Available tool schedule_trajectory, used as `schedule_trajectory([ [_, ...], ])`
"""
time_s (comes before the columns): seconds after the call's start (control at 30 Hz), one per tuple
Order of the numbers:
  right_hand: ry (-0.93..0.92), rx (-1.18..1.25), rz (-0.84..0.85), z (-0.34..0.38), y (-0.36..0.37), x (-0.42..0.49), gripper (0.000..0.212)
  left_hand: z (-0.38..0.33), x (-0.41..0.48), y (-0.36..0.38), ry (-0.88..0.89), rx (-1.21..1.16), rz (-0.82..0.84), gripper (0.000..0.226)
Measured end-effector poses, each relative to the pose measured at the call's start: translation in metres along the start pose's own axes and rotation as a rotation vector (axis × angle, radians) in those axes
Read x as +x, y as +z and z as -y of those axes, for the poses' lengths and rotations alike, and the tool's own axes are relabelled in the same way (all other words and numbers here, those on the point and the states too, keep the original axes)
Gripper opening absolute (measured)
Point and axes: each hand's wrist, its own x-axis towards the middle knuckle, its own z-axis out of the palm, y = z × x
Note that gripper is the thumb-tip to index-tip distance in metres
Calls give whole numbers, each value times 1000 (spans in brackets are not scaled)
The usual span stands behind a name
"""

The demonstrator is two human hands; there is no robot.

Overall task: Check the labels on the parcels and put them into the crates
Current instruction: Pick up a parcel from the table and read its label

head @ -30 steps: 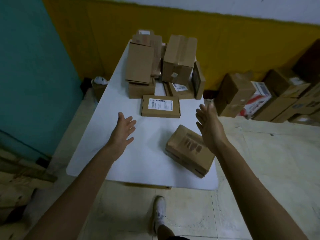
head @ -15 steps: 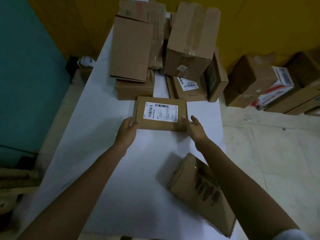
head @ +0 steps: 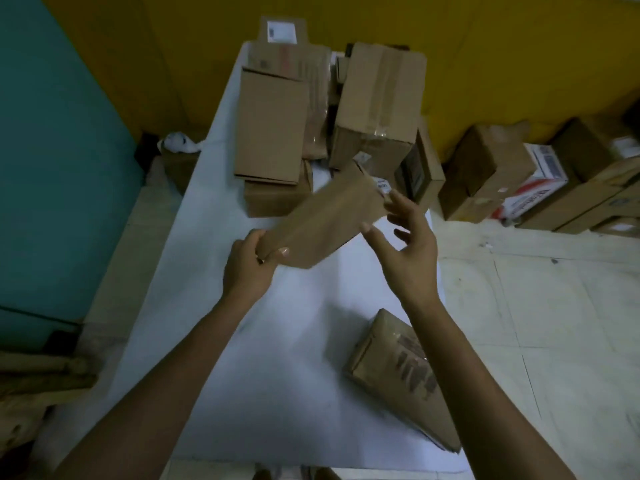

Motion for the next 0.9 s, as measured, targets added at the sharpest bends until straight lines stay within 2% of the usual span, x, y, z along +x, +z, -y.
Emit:
schedule_trajectory([
  [0.07, 38, 18, -74, 10, -4, -10, 59, -10, -11, -10, -78, -224, 53, 27],
  [0.13, 58, -110, -59, 13, -6, -20, 64, -23, -22, -20, -223, -430, 97, 35],
  [0.2, -46, -365, 16, 13, -7, -26, 66, -36, -28, -33, -338, -574, 114, 43],
  [0.27, -205, -593, 75, 19, -10, -25, 75, -46, -32, -50, -373, -639, 146, 41],
  [0.33, -316, -675, 139, 27, -14, -19, 85, -53, -37, -66, -354, -632, 250, 37],
  [0.4, -355, -680, 203, 35, -15, -13, 86, -60, -43, -77, -323, -577, 374, 36],
  [0.5, -362, -699, 252, 40, -17, -6, 63, -67, -49, -87, -269, -476, 462, 35],
  [0.57, -328, -687, 247, 37, -20, -6, 52, -69, -51, -92, -255, -450, 482, 34],
  [0.73, -294, -579, 179, 36, -30, -9, 43, -57, -51, -109, -310, -498, 639, 42],
  [0.8, -310, -491, 206, 40, -34, -7, 40, -50, -49, -113, -345, -545, 639, 53],
  [0.9, -337, -395, 250, 52, -34, -6, 39, -41, -42, -113, -354, -539, 491, 75],
])
